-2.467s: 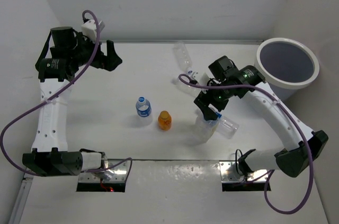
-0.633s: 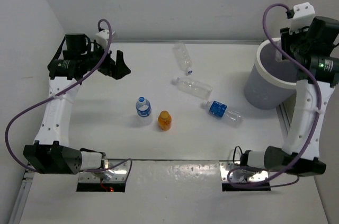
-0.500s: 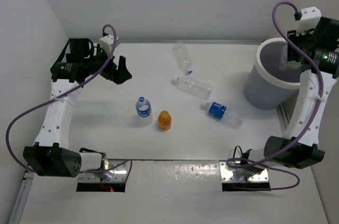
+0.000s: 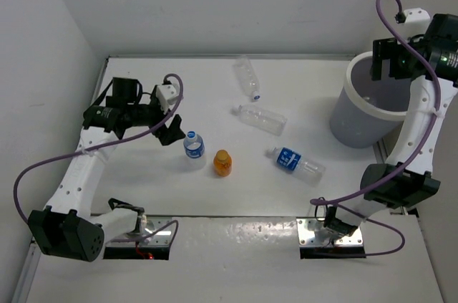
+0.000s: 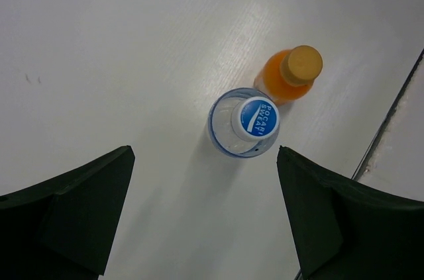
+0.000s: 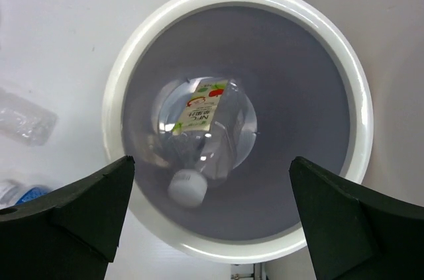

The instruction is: Put the plastic bottles in the bin

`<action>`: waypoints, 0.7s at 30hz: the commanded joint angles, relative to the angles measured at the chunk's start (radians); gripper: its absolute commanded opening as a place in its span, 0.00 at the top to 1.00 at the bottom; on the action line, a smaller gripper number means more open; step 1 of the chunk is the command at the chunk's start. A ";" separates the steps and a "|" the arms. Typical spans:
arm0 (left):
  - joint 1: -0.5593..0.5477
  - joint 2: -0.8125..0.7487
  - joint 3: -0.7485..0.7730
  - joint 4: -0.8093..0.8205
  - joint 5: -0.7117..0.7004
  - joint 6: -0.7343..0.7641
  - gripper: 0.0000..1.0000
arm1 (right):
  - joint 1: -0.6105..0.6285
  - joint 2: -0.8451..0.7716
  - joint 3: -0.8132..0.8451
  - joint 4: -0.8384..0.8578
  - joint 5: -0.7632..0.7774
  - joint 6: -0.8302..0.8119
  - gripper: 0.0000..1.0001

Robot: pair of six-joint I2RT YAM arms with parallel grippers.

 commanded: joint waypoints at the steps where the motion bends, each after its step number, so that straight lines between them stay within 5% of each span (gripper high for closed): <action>1: -0.028 -0.037 -0.019 0.047 0.075 0.096 0.04 | -0.002 -0.021 0.080 -0.039 -0.056 0.026 0.02; 21: -0.115 0.026 -0.131 0.158 0.117 0.124 0.17 | 0.065 -0.098 0.117 -0.156 -0.369 0.083 0.01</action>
